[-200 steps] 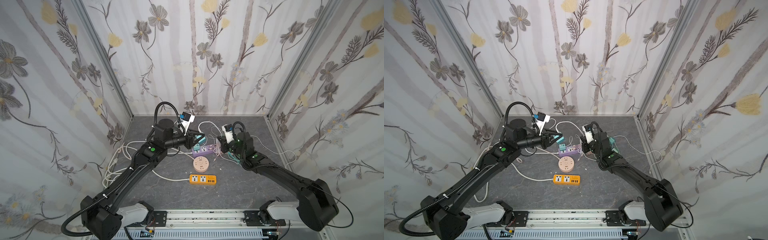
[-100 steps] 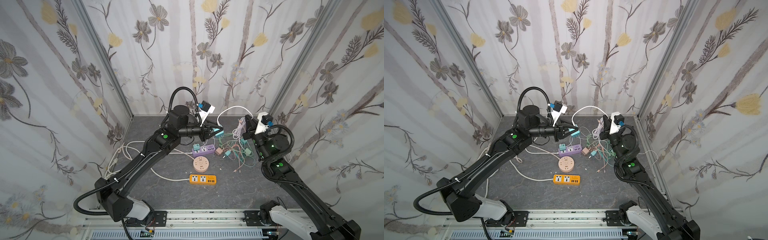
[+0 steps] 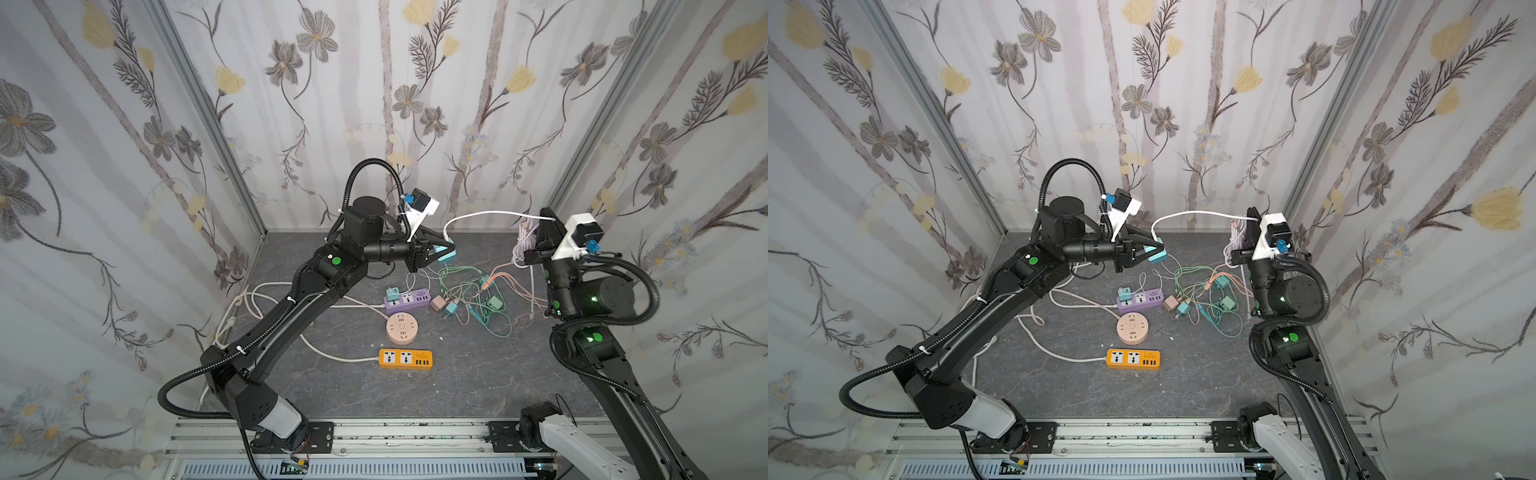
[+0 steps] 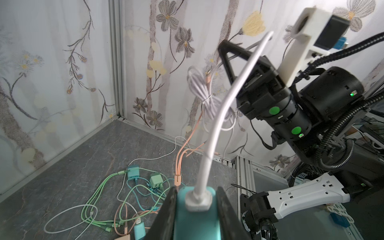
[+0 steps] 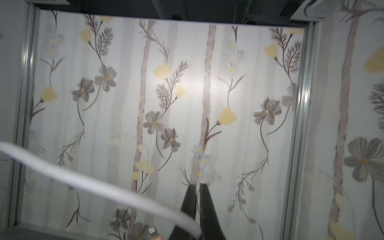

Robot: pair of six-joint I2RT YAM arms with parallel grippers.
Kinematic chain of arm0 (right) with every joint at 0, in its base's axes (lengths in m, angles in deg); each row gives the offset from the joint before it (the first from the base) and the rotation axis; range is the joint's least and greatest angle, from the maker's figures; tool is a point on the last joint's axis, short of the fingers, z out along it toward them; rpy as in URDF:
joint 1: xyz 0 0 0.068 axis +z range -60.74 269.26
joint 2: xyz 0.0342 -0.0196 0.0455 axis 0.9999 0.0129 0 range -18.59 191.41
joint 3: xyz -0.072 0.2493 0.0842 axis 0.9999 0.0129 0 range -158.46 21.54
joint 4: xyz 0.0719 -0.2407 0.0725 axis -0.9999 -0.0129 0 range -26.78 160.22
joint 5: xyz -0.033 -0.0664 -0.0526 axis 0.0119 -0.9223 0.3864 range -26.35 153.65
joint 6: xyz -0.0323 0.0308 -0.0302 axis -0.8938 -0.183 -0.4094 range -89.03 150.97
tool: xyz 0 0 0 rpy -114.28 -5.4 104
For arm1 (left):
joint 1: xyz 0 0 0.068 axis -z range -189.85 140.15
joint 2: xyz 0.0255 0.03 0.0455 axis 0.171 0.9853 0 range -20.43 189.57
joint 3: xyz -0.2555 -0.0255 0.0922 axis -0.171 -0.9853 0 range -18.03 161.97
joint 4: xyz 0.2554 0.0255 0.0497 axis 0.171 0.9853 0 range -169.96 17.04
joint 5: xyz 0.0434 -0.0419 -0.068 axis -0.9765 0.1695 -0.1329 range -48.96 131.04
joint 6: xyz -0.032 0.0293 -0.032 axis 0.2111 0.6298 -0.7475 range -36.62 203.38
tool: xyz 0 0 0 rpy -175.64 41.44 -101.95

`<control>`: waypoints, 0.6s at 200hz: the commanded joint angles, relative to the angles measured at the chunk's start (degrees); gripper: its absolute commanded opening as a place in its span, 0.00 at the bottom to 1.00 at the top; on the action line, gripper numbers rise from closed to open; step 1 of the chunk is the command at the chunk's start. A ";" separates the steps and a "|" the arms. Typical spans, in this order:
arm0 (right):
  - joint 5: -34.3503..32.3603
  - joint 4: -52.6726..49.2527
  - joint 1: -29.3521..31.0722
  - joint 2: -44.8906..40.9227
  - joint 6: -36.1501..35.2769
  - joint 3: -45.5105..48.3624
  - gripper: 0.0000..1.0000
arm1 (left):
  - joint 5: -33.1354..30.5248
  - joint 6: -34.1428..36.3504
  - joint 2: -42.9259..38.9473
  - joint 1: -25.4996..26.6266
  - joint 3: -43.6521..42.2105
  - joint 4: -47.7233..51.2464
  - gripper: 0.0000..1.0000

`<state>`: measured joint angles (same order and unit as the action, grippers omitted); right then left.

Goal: Insert the plug
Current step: 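Raise the charger with the left gripper while the right gripper pulls its white cable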

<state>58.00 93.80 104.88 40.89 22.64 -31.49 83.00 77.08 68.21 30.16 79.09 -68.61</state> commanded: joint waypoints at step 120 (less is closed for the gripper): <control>15.71 -2.02 -6.95 2.13 15.40 11.89 0.00 | -4.02 1.55 1.43 -0.07 -1.54 1.13 0.00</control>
<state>78.04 99.57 98.17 39.28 37.00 -21.00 80.05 77.38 70.29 30.12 78.15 -67.06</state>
